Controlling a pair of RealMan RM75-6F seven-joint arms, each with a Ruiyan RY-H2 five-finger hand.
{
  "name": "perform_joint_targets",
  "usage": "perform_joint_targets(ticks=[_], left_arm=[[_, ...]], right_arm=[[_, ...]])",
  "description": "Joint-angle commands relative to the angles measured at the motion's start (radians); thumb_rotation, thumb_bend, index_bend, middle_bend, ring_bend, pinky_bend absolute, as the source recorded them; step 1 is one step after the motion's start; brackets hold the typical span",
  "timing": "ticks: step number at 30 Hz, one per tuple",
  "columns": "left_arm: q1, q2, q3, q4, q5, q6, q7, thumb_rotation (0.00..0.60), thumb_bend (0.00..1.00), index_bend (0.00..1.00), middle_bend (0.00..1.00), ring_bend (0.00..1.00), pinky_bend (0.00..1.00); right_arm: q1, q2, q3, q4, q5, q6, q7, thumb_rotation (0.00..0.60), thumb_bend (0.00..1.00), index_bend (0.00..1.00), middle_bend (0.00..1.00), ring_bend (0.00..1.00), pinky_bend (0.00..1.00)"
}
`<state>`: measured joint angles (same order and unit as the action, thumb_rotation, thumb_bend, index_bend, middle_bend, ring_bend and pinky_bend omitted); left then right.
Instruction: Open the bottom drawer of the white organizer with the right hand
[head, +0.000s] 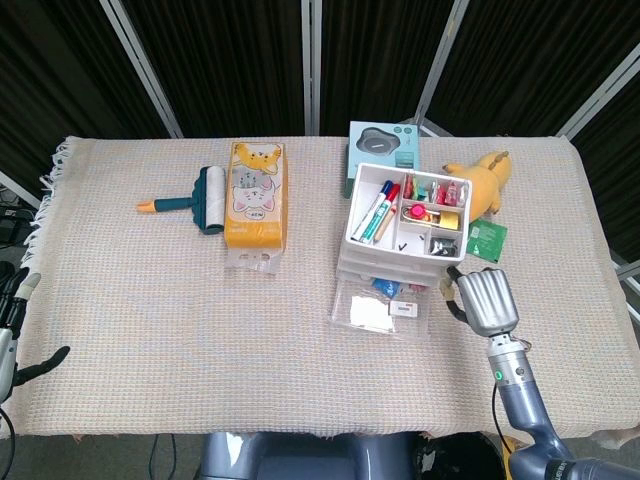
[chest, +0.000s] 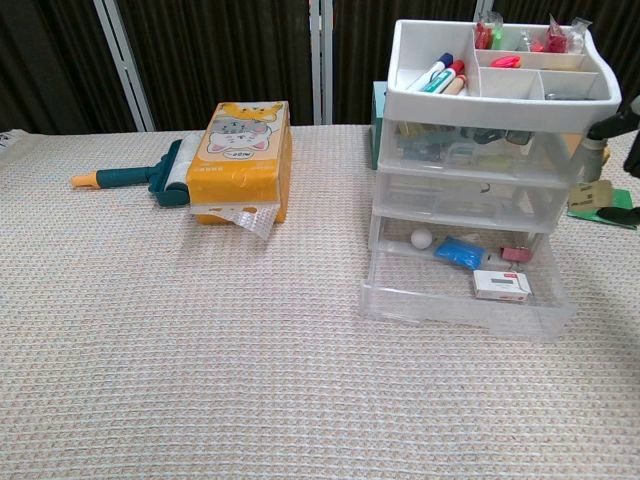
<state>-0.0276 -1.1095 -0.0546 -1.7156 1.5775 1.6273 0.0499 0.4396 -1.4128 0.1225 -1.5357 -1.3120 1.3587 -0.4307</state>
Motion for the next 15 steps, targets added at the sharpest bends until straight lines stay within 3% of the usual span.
perform_joint_targets(ticks=[1,7,15], left_arm=[[0.000,0.000,-0.001,-0.001,-0.003,0.000,0.001,0.600,0.07,0.00,0.00,0.00,0.00],[0.000,0.000,-0.003,-0.002,-0.009,-0.004,0.004,0.600,0.07,0.00,0.00,0.00,0.00],[-0.004,-0.002,-0.005,-0.003,-0.014,-0.012,0.012,0.600,0.07,0.00,0.00,0.00,0.00]], right_arm=[[-0.022,0.013,0.007,0.045,0.022,0.003,0.032,0.600,0.18,0.56,1.00,1.00,0.71],[-0.049,0.003,0.016,0.152,0.072,-0.019,0.081,0.600,0.17,0.55,1.00,1.00,0.71],[-0.078,-0.016,0.029,0.244,0.114,-0.046,0.137,0.600,0.15,0.46,1.00,1.00,0.71]])
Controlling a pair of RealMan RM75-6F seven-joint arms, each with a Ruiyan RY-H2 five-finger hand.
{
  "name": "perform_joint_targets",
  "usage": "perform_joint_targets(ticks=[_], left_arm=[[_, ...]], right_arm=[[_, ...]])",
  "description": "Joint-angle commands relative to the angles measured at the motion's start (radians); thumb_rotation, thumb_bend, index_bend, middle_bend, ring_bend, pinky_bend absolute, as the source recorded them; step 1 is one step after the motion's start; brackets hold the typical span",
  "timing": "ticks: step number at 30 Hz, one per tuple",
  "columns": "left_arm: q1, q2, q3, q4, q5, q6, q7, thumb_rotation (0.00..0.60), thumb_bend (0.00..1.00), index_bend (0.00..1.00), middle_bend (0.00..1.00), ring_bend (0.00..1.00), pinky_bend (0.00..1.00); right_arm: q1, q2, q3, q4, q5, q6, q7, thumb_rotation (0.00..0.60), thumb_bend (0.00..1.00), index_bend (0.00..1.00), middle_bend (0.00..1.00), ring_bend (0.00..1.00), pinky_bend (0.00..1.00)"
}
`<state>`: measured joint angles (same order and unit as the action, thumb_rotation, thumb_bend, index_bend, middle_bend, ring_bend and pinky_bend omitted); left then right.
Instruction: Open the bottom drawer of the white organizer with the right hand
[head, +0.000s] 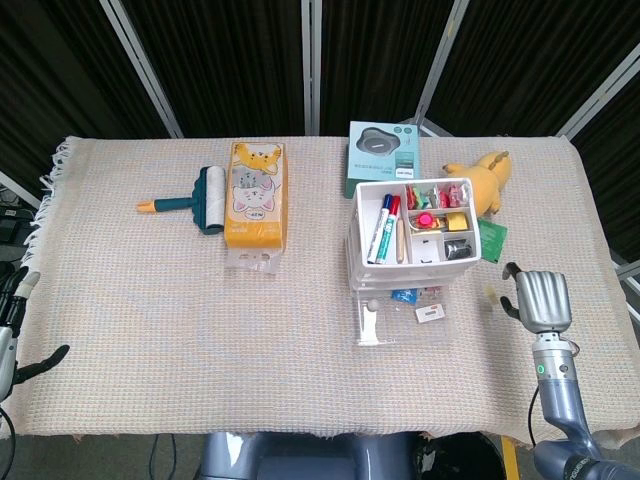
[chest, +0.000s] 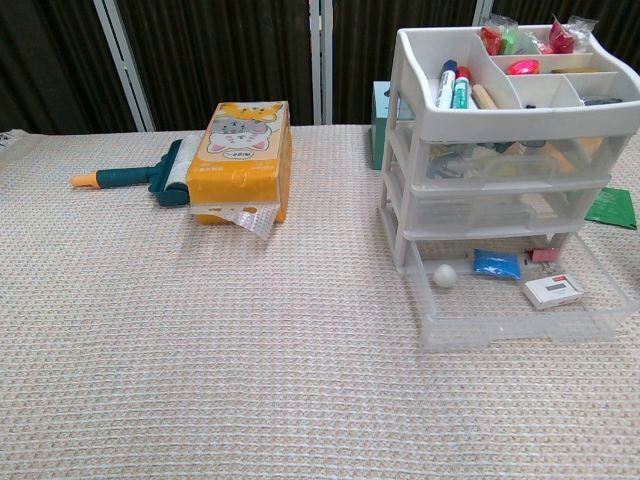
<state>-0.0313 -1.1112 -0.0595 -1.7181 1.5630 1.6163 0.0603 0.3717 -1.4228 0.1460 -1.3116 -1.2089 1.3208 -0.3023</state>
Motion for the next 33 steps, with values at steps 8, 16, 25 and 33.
perform_joint_targets(ticks=[8,16,25,33], left_arm=[[-0.001,-0.004,0.001,-0.002,0.001,-0.001,0.013,0.600,0.07,0.00,0.00,0.00,0.00],[-0.004,-0.015,-0.005,0.007,-0.008,-0.003,0.023,0.600,0.07,0.00,0.00,0.00,0.00],[-0.012,-0.044,-0.013,0.039,-0.035,-0.022,0.050,0.600,0.07,0.00,0.00,0.00,0.00],[-0.021,-0.070,-0.020,0.065,-0.036,-0.023,0.068,0.600,0.07,0.00,0.00,0.00,0.00]], right_arm=[[-0.035,-0.003,0.017,0.033,0.011,0.005,0.054,0.600,0.13,0.35,0.98,0.97,0.65],[-0.087,0.002,0.008,0.017,-0.080,0.119,0.154,0.600,0.12,0.29,0.57,0.60,0.41],[-0.142,0.057,-0.046,-0.044,-0.220,0.209,0.266,0.600,0.09,0.08,0.02,0.01,0.02],[-0.157,0.113,-0.061,-0.128,-0.243,0.195,0.220,0.600,0.08,0.00,0.00,0.00,0.00]])
